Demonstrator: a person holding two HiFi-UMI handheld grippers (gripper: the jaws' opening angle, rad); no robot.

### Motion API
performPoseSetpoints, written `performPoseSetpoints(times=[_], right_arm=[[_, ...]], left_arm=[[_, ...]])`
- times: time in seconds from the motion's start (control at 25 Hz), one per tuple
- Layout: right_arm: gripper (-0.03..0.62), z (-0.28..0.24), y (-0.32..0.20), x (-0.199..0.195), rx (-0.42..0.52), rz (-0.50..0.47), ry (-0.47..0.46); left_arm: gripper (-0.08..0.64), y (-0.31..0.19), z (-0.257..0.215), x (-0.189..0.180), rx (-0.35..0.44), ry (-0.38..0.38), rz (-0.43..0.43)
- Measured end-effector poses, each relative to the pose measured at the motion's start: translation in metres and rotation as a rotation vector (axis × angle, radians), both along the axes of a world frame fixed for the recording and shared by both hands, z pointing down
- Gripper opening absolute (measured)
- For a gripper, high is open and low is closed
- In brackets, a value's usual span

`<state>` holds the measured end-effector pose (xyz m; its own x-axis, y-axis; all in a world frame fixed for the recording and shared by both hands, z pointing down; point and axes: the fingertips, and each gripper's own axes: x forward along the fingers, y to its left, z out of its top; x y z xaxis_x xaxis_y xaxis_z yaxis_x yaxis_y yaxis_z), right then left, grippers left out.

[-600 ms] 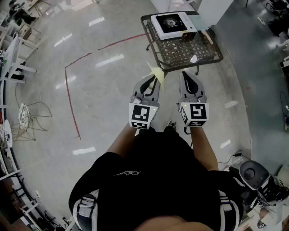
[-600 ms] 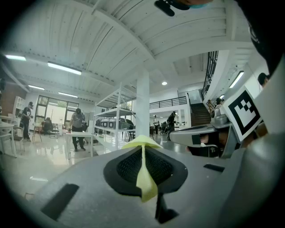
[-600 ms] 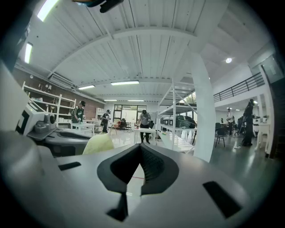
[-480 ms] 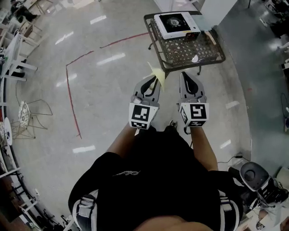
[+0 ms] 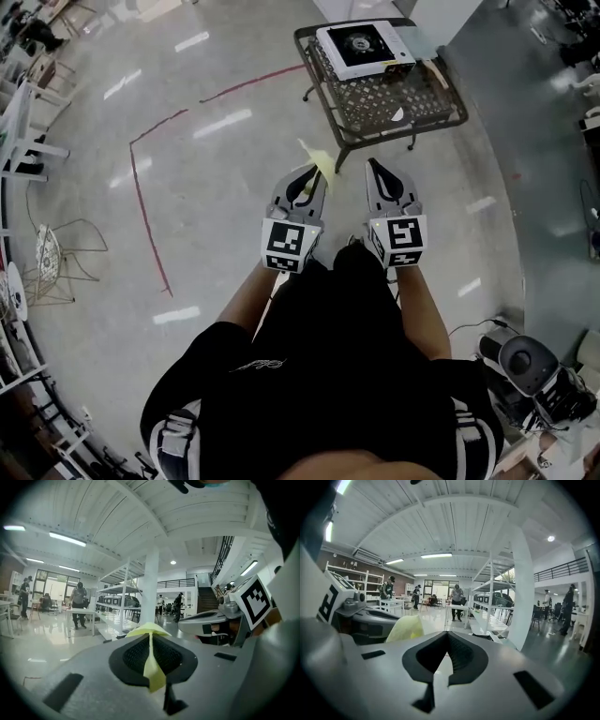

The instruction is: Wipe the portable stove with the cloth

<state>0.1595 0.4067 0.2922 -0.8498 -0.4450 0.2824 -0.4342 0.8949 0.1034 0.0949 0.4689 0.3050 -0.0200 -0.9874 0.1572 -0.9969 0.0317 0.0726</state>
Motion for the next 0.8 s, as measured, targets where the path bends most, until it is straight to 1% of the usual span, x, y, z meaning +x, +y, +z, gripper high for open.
performPoseSetpoints(times=[0.12,0.28,0.52,0.8], right_arm=[[0.005,0.005,-0.01,0.001,0.003,-0.015,0.016],[0.005,0.016,-0.043,0.002,0.002,-0.009,0.016],[0.005,0.027,-0.12,-0.002,-0.034,0.002,0.011],[0.006,0.044,-0.199,0.005,-0.054,-0.08,0.053]], left_arm=[[0.035,-0.014,0.007,0.004,-0.011,0.002,0.023],[0.035,-0.042,0.02,0.0,-0.034,0.015,0.016],[0.035,-0.104,0.033,-0.017,-0.086,0.045,-0.015],[0.035,-0.191,0.04,-0.02,-0.132,0.076,-0.053]])
